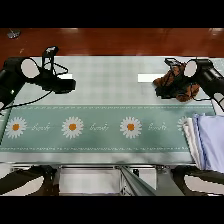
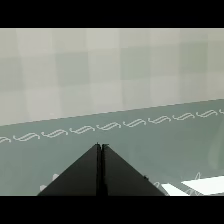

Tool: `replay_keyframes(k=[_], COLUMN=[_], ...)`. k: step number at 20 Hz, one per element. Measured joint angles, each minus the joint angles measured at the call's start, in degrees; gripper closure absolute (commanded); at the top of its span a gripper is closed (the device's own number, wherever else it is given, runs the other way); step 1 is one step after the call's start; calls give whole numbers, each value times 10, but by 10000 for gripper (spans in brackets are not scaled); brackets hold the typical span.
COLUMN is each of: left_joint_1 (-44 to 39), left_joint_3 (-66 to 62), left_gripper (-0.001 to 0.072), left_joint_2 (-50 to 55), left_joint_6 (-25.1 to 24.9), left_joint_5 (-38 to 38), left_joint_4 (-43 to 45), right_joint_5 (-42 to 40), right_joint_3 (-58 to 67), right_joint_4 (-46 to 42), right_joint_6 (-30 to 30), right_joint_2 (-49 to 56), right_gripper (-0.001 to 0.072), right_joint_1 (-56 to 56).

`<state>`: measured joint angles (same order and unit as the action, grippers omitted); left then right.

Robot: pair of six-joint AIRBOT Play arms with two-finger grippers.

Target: Fold the shirts.

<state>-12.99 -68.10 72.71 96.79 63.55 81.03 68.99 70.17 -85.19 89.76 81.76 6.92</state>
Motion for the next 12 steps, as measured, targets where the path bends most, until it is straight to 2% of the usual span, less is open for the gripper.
replay_keyframes(k=[3, 4, 5, 6, 7, 8, 12], left_joint_1=[0, 0, 0, 0, 0, 2, 5], left_joint_3=[0, 0, 0, 0, 0, 0, 0], left_gripper=[687, 687, 685, 647, 399, -4, 4], left_joint_2=[0, 1, 2, 3, 5, 8, 25], left_joint_6=[0, 0, 0, 0, 0, 0, 0], left_joint_5=[-4, -13, -26, -42, -64, -91, -191], left_joint_4=[0, 0, 0, 0, 0, 0, 0], right_joint_5=[-8, -20, -39, -64, -96, -130, -254], right_joint_3=[0, 0, 0, 0, 0, 0, 12], right_joint_4=[0, 0, -3, -14, -39, -70, -202], right_joint_6=[0, 0, 0, 1, 10, 26, 147], right_joint_2=[0, 0, 0, 0, 0, 1, 20], right_gripper=[685, 661, 384, 72, 88, 88, 89], right_joint_1=[0, 0, 0, 0, -1, -2, -42])
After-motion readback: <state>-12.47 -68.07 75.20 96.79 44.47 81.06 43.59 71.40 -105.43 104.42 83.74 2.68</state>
